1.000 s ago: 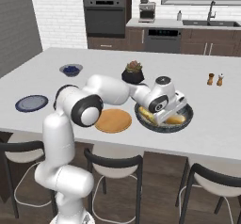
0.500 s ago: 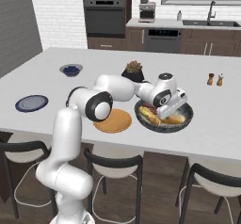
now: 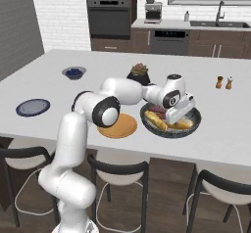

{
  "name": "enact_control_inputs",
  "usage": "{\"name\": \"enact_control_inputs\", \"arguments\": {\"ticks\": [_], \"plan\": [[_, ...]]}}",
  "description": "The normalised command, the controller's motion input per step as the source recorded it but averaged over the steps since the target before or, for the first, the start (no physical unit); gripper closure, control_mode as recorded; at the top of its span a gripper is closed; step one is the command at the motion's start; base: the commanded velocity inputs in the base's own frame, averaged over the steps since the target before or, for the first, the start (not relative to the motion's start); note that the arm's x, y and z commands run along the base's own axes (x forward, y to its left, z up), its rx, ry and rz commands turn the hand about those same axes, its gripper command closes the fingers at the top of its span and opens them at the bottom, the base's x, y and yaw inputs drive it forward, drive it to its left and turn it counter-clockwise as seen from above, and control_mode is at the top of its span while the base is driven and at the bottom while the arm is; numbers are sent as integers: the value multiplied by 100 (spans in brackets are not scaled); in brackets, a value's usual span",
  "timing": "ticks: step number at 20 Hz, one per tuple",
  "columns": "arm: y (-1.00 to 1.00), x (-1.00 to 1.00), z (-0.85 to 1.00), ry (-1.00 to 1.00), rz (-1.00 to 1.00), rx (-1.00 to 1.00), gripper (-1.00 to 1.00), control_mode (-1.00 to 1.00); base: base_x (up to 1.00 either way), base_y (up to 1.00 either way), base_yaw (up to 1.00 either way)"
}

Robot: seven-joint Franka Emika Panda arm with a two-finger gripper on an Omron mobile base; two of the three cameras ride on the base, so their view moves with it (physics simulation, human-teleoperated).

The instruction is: Place one bun and one sausage from the bowl on each plate.

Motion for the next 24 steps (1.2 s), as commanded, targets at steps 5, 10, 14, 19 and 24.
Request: {"name": "enact_control_inputs", "arguments": {"ticks": [5, 10, 14, 19, 24], "plan": [[32, -5, -14, 0, 0, -6, -100, -100, 0, 0, 0], [12, 0, -13, -3, 0, -2, -100, -100, 0, 0, 0], [-3, 1, -15, -10, 0, 0, -100, -100, 0, 0, 0], [-19, 18, -9, -5, 0, 0, -100, -100, 0, 0, 0], [-11, 6, -9, -2, 0, 0, -100, -100, 0, 0, 0]]}}
